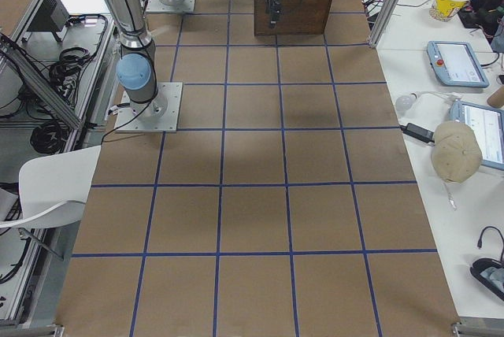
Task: Open drawer and put corn inside
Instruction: 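Move the left gripper down to the white drawer handle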
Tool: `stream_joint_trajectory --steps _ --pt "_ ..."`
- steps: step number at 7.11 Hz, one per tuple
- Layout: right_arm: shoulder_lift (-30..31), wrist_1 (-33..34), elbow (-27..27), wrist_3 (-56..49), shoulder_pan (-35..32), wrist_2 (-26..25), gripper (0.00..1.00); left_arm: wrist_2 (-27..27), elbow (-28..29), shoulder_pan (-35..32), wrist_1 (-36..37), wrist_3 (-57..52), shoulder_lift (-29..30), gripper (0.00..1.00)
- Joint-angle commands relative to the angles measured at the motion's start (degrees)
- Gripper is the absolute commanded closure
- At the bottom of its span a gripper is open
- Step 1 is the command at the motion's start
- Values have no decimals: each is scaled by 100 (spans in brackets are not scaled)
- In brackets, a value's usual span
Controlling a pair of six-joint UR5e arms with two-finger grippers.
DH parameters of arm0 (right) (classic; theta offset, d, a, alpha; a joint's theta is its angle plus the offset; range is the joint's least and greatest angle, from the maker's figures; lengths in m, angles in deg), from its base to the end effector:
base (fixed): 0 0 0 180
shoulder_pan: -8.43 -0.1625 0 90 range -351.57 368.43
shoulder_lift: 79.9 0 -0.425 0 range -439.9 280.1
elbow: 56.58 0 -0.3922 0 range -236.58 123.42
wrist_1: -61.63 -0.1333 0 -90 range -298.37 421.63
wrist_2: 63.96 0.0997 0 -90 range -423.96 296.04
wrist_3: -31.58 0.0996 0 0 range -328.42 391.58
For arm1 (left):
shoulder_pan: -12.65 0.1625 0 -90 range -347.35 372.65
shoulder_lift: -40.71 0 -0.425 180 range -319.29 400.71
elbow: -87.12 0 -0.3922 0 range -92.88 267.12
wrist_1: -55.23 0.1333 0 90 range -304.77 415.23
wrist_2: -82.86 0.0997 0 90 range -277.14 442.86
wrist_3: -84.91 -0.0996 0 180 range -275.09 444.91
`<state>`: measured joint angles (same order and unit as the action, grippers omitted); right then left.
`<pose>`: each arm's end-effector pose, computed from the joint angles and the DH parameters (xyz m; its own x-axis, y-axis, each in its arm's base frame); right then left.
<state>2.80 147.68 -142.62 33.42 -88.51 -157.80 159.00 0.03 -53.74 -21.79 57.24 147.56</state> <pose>0.1900 -0.5126 0.4500 -0.9928 -0.0973 0.0705 -0.0880 0.9883 0.1247 0.0971 -0.6145 0.3764 -0.9724 0.0778 0.2199 0.0577 0.9937 -0.0964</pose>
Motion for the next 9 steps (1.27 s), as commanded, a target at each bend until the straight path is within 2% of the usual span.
stream_joint_trajectory --steps 1,5,9 --pt "0 0 0 0 0 6 0 -152 -123 -32 21 148 291 0" --pt "0 0 0 0 0 6 0 -643 -316 -93 21 236 520 0" --pt "0 0 0 0 0 6 0 -653 -432 -93 29 227 687 0"
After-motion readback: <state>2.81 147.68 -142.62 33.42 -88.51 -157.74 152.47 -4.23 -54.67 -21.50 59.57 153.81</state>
